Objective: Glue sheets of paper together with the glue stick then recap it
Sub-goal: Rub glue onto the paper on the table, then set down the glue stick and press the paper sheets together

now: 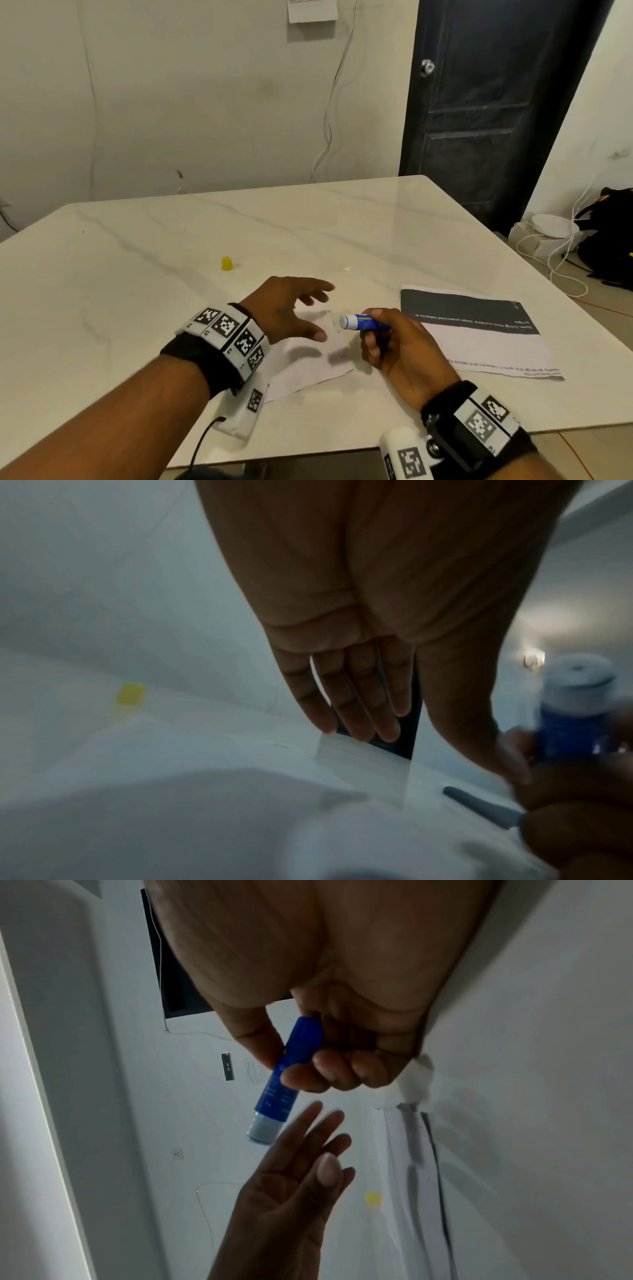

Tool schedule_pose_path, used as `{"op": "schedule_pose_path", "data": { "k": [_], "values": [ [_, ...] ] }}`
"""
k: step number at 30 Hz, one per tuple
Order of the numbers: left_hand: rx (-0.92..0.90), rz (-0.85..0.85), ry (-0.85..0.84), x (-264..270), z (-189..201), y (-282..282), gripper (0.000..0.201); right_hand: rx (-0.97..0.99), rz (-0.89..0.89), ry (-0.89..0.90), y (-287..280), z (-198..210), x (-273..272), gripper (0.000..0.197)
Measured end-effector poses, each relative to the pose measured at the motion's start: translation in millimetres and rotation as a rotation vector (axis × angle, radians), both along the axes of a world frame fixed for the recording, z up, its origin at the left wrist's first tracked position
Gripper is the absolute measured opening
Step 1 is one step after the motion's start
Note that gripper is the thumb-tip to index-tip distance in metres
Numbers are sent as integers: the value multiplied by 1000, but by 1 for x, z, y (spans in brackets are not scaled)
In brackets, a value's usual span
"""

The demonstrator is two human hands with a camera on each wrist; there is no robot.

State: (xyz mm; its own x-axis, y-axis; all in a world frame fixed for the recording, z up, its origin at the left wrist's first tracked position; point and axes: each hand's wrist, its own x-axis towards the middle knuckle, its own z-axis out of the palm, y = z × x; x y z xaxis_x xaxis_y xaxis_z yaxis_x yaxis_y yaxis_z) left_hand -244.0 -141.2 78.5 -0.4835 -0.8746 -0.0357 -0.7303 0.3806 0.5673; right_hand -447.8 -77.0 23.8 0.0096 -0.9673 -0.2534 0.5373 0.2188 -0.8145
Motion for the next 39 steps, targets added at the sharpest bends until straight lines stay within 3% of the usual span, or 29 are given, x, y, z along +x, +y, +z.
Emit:
{"op": "schedule_pose_path", "data": {
  "k": [4,8,10,14,20,23,26,32,39],
  "values": [
    [75,-132,207,-27,6,19,64,14,-1,-30,1,2,-1,22],
    [98,-126,376,-37,4,28,47,32,20,-69,2,-1,-4,30],
    [83,-97,427,-36,3,30,38,-4,52,-46,3,-2,-4,40],
    [95,-22,524,-33,5,32,21,-127,115,39,8,2,-2,42],
    [25,217,649,-9,10,27,16,-184,124,222,12,3,1,37],
    [-78,369,546,21,15,18,25,-175,131,261,12,-1,0,31],
    [-201,529,387,60,22,8,21,-159,137,287,10,-3,0,24],
    [-240,760,-34,134,26,-16,29,-144,149,313,7,-4,2,20],
    [-178,823,-142,161,2,-25,41,-143,147,349,9,-1,4,21]
  ]
}}
